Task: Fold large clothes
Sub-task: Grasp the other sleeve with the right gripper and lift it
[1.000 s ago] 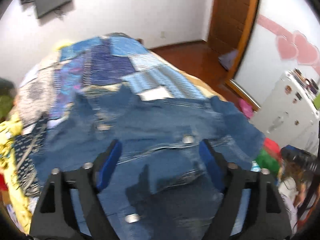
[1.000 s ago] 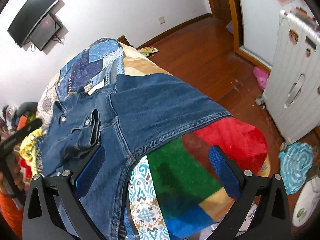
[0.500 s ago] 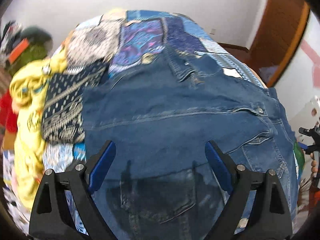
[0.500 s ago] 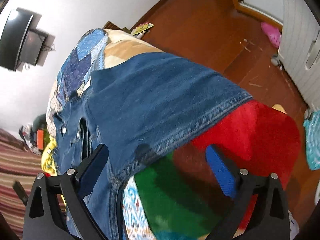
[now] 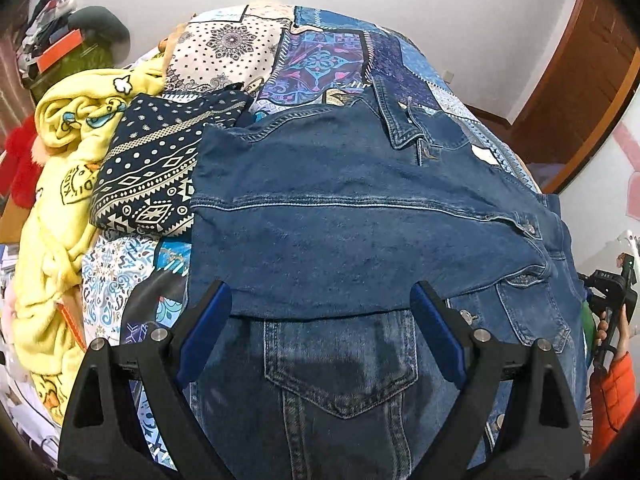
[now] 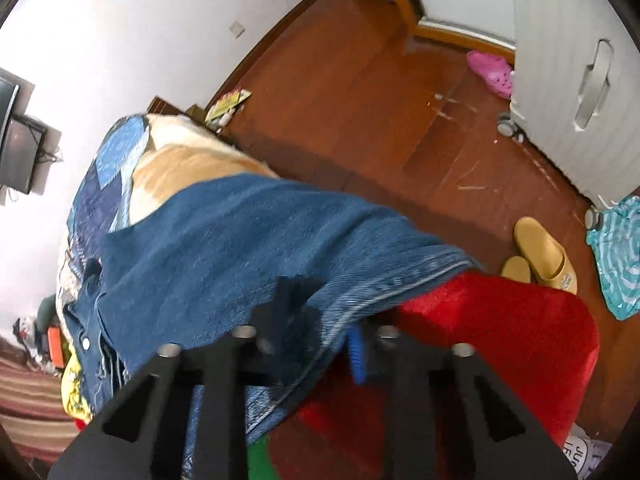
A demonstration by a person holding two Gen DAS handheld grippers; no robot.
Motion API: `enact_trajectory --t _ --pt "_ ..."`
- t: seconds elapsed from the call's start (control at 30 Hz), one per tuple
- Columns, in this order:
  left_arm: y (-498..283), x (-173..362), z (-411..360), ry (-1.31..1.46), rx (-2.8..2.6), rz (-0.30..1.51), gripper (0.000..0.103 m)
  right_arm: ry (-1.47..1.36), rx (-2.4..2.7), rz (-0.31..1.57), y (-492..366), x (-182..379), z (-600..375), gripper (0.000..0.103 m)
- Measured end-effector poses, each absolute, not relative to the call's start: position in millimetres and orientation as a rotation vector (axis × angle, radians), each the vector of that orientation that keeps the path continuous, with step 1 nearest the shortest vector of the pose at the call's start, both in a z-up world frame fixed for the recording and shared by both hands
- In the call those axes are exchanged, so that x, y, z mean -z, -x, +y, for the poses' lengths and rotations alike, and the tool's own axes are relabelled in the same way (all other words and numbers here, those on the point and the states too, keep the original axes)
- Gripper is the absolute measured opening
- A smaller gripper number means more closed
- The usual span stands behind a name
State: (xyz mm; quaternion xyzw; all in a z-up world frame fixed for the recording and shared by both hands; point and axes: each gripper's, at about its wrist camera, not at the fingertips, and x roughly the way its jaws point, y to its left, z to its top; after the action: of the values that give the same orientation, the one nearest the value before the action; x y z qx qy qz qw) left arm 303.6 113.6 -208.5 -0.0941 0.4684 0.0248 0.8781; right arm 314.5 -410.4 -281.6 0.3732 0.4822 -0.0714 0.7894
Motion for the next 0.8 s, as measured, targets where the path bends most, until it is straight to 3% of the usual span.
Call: enact_trajectory --t 0.37,0.63,0.8 --pt "-290.6 197.0 113.1 0.192 -0.028 0.936 0.091 -0.671 0.060 0.883 -317.9 188.5 -385.5 0.007" --pt "-270.8 182.1 123.4 0.178 -0.012 0.882 0.091 -0.512 -0.180 0.737 -328.1 83.8 -295.1 0.007" --pt "-257.2 174.9 134.9 0.193 -0.007 0.853 0.091 -0.400 -0.335 0.745 -330.8 67.5 -218.4 0.007"
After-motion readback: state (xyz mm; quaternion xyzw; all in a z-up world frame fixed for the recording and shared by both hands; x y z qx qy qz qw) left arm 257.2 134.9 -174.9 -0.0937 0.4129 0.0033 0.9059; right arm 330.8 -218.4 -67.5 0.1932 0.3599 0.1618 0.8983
